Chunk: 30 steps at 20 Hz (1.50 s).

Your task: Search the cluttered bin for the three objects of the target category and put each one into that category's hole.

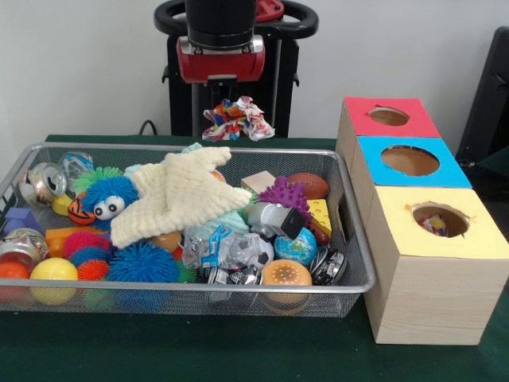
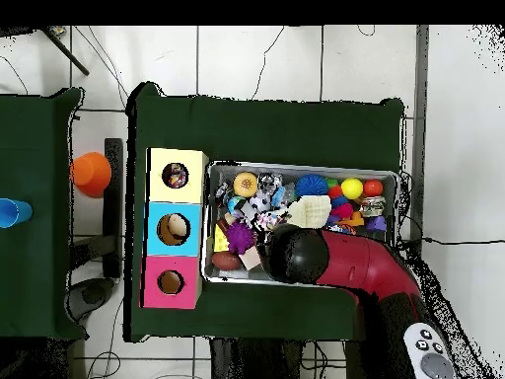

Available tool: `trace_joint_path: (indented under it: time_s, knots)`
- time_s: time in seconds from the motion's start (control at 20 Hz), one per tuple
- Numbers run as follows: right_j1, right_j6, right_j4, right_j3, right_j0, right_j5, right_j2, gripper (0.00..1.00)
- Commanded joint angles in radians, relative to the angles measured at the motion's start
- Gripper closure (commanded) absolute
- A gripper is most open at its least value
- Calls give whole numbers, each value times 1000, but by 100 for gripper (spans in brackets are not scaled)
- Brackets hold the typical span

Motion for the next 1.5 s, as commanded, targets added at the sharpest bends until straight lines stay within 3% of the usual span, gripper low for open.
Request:
trace_joint_path:
  time_s: [0.05,0.45,0.75,1.5]
  knots:
    - [-20,258,81,78,27,-8,-43,100]
    - [-41,288,133,39,109,66,-99,100]
    - [-39,305,170,27,163,64,-134,100]
    - [23,385,238,-75,296,108,-208,100]
